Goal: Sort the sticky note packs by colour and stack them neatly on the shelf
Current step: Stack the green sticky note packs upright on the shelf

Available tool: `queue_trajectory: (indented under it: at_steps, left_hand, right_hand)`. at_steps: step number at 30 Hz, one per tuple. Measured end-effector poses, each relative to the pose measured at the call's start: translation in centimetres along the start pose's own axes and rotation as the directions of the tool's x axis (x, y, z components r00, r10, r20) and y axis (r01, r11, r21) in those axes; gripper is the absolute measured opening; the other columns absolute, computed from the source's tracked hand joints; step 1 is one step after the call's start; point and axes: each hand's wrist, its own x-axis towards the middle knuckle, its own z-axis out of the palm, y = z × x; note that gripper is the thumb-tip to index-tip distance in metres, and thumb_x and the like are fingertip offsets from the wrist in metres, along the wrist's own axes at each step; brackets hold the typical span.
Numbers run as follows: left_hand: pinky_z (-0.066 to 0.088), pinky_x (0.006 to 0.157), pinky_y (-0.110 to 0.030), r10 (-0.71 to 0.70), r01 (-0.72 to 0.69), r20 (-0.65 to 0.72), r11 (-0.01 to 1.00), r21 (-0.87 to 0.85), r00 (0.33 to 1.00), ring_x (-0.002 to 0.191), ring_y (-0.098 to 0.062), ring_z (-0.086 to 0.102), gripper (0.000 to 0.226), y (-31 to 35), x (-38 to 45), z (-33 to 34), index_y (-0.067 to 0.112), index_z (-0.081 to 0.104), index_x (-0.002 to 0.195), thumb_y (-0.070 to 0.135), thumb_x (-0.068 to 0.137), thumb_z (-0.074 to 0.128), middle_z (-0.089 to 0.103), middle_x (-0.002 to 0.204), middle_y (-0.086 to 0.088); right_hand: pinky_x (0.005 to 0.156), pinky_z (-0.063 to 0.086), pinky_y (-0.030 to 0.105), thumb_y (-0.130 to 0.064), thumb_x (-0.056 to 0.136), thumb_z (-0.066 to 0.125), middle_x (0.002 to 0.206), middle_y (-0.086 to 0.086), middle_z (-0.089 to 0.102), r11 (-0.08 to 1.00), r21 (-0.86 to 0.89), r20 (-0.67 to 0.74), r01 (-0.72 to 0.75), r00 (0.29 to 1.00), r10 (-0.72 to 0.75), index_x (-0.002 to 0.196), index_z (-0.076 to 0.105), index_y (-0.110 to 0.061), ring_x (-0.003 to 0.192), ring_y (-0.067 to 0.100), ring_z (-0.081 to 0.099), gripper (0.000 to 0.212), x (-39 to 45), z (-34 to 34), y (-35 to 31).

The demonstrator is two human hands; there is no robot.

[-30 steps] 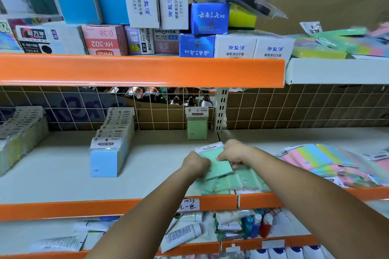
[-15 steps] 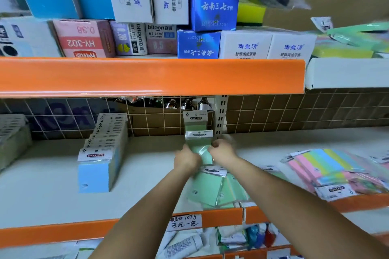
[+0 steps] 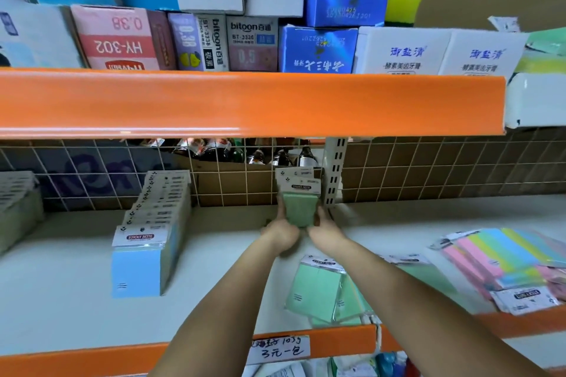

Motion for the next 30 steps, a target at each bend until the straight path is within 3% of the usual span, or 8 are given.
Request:
queue_trajectory:
  at_steps: [4, 6, 8, 11, 16, 21, 27, 30]
  left_hand:
    - [0.033, 0.112, -0.040, -0.020, 0.020, 0.053, 1.000, 0.000, 0.998, 0.129, -0.028, 0.046, 0.088, -0.6, 1.2, -0.9, 0.028, -0.023, 0.147, 0.027, 0.087, 0.041, 0.021, 0.158, -0.004]
    - [0.032, 0.111, -0.038, -0.038, 0.037, 0.038, 0.999, 0.030, 0.999, 0.130, -0.028, 0.045, 0.079, -0.1, 0.7, -1.3, 0.025, -0.013, 0.151, 0.023, 0.094, 0.040, 0.026, 0.156, -0.004]
    - [0.036, 0.108, -0.036, -0.037, 0.035, 0.022, 0.994, 0.099, 0.999, 0.129, -0.029, 0.045, 0.068, 0.2, 0.9, -1.7, 0.021, -0.006, 0.153, 0.019, 0.099, 0.037, 0.026, 0.156, -0.006]
    - [0.053, 0.083, -0.039, -0.076, 0.068, 0.055, 0.990, 0.123, 0.996, 0.109, -0.026, 0.048, 0.064, 0.4, 1.5, -2.3, 0.028, 0.004, 0.153, 0.022, 0.100, 0.039, 0.021, 0.155, -0.002]
    - [0.059, 0.061, -0.038, -0.205, 0.205, 0.020, 0.977, -0.050, 0.979, 0.081, -0.028, 0.056, 0.053, 0.7, 1.3, -2.7, 0.030, 0.022, 0.144, 0.025, 0.096, 0.044, 0.040, 0.114, -0.007]
    - [0.057, 0.048, -0.039, -0.227, 0.227, 0.009, 0.972, -0.060, 0.974, 0.098, -0.036, 0.057, 0.051, 0.7, 0.8, -3.0, 0.022, 0.031, 0.142, 0.020, 0.095, 0.052, 0.036, 0.141, -0.008]
    - [0.048, 0.031, -0.029, -0.247, 0.243, -0.040, 0.966, -0.090, 0.968, 0.101, -0.039, 0.059, 0.052, 0.9, 0.7, -3.3, 0.027, 0.031, 0.143, 0.015, 0.096, 0.051, 0.037, 0.142, -0.012]
    - [0.050, 0.032, -0.032, -0.265, 0.258, -0.075, 0.962, -0.090, 0.961, 0.103, -0.039, 0.059, 0.057, 0.7, 0.7, -3.0, 0.027, 0.026, 0.145, 0.016, 0.096, 0.052, 0.038, 0.142, -0.012]
  right_hand:
    - [0.094, 0.047, 0.035, -0.023, 0.101, 0.041, 0.141, 0.009, 0.048, 1.000, 0.023, 0.008, -0.009, 1.000, 0.009, 0.154, 0.003, -0.031, 0.122, 0.032, 0.053, 0.066, 0.4, -0.1, -0.8]
    - [0.095, 0.047, 0.036, -0.021, 0.101, 0.042, 0.134, 0.010, 0.052, 0.999, 0.027, 0.023, -0.018, 1.000, 0.017, 0.153, 0.017, -0.026, 0.117, 0.029, 0.055, 0.058, 0.8, -0.1, -0.8]
    - [0.080, 0.051, 0.029, -0.009, 0.096, 0.045, 0.121, 0.004, 0.056, 0.999, 0.039, 0.046, -0.025, 0.999, 0.023, 0.147, 0.032, -0.020, 0.098, 0.021, 0.057, 0.053, 1.3, 0.2, -0.3]
    - [0.055, 0.039, 0.019, 0.000, 0.092, 0.046, 0.119, 0.008, 0.057, 0.999, 0.018, 0.069, -0.040, 0.997, 0.038, 0.140, 0.038, -0.017, 0.076, 0.013, 0.051, 0.052, 1.4, 0.4, -0.2]
    - [0.066, 0.042, 0.024, -0.007, 0.089, 0.053, 0.124, 0.007, 0.057, 0.998, 0.018, 0.055, -0.059, 0.997, 0.058, 0.143, 0.037, -0.022, 0.090, 0.019, 0.056, 0.058, 1.9, 0.6, -0.2]
    - [0.070, 0.045, 0.026, -0.007, 0.085, 0.057, 0.118, 0.008, 0.059, 0.998, -0.004, 0.071, -0.070, 0.995, 0.070, 0.134, 0.043, -0.018, 0.090, 0.021, 0.057, 0.053, 2.1, 0.7, -0.1]
    - [0.061, 0.043, 0.026, -0.007, 0.078, 0.065, 0.088, 0.003, 0.056, 0.992, -0.047, 0.065, -0.119, 0.990, 0.122, 0.113, 0.046, -0.012, 0.072, 0.017, 0.054, 0.040, 1.5, 0.7, 0.1]
    - [0.057, 0.039, 0.026, -0.008, 0.079, 0.064, 0.091, 0.006, 0.053, 0.987, -0.078, 0.085, -0.144, 0.985, 0.150, 0.121, 0.042, -0.008, 0.070, 0.017, 0.050, 0.048, 1.4, 0.2, 0.4]
